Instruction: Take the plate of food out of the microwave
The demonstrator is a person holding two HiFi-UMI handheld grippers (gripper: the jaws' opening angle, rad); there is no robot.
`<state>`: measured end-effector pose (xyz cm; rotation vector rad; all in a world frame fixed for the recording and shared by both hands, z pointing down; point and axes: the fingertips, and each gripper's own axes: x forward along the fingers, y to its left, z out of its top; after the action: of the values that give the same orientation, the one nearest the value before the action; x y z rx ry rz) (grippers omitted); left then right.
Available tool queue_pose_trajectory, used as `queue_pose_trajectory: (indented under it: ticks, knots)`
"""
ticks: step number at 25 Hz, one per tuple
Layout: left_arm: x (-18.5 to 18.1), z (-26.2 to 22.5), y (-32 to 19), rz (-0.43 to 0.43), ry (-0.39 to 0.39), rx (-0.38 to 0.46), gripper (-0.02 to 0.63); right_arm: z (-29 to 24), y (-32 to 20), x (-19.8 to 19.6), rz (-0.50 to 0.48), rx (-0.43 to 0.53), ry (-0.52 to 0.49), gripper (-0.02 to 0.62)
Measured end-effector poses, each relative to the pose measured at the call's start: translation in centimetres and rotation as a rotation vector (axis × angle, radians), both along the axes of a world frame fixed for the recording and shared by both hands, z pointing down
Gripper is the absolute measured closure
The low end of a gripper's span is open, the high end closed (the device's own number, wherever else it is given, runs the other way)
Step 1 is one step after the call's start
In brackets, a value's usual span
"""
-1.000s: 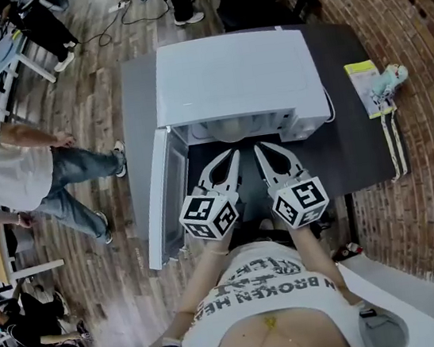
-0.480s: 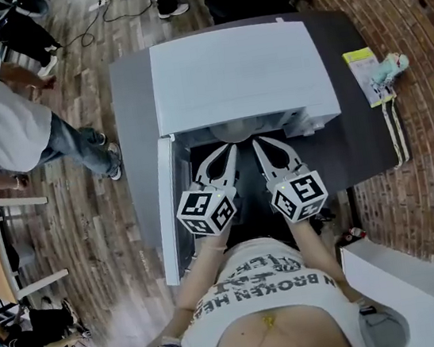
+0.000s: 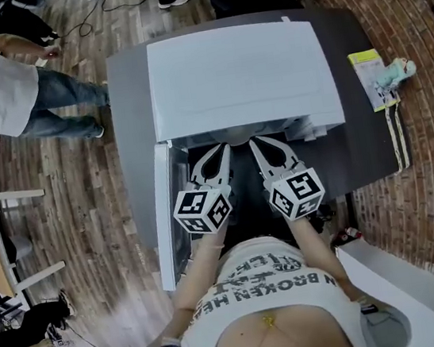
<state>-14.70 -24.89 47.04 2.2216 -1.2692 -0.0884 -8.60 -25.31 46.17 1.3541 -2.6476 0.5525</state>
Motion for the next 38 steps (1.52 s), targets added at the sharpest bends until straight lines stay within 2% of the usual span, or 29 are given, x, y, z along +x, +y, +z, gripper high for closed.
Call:
queue_pose_trajectory:
  ticks: [6, 14, 38]
  knots:
    - [0.3, 0.7, -1.1, -0.021, -0.006, -0.019, 0.598, 0.9, -1.0, 0.3, -0.027, -0.029, -0.001, 0.588]
    - [0.2, 2.4, -1.9, -0.02, -0.03, -0.056, 0.598, 2.8, -1.7, 1.0, -0.014, -0.066, 0.006, 0.588]
    - [-1.0, 10.0, -3.8, -0.054, -0.119, -0.195, 0.598, 10.9, -4.2, 2.1, 0.006, -0.199, 0.136, 0.588]
